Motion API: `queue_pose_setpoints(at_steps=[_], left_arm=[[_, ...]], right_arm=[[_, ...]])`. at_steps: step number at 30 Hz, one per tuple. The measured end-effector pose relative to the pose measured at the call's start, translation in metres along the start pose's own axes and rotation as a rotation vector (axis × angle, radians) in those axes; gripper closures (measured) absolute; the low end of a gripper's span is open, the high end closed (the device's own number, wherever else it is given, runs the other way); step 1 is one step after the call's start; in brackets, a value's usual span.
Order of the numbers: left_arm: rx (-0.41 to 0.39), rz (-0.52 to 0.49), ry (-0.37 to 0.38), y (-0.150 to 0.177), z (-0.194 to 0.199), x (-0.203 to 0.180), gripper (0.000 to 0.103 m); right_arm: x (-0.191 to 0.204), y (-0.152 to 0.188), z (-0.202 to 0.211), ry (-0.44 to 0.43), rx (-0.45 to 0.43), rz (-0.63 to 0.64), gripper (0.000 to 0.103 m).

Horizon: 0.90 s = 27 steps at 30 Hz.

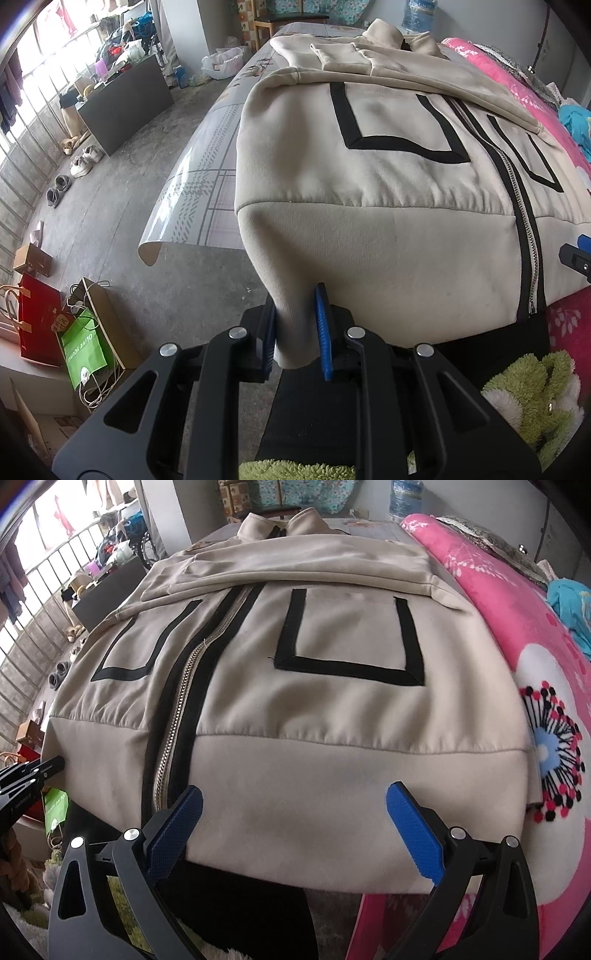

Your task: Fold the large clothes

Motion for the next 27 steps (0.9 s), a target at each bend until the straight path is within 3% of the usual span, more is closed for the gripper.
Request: queue_pose_setpoints(at_steps=[15,27], left_arm=[[0.004,-0.004,0.003,-0.001,-0.003,0.000,0.085],[0.006,-0.013,-0.008,-0.002,-0.003,-0.002,0.085]], right_arm=[[-0.058,0.035,0.025,-0.019,0.047,-0.099,0.006],[-0.106,0.022,0.044,-0.027,-0.031,-0.221,0.006]])
Point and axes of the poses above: each gripper's, at about its wrist camera, not at the fingertips, and z roughly against the way its jaws point, x to its left, y to its underside, the point moved 1 cm from there along -z, roughly the way its jaws point, and after that the axes turned 7 degrees about -z, right-handed, at the moved point
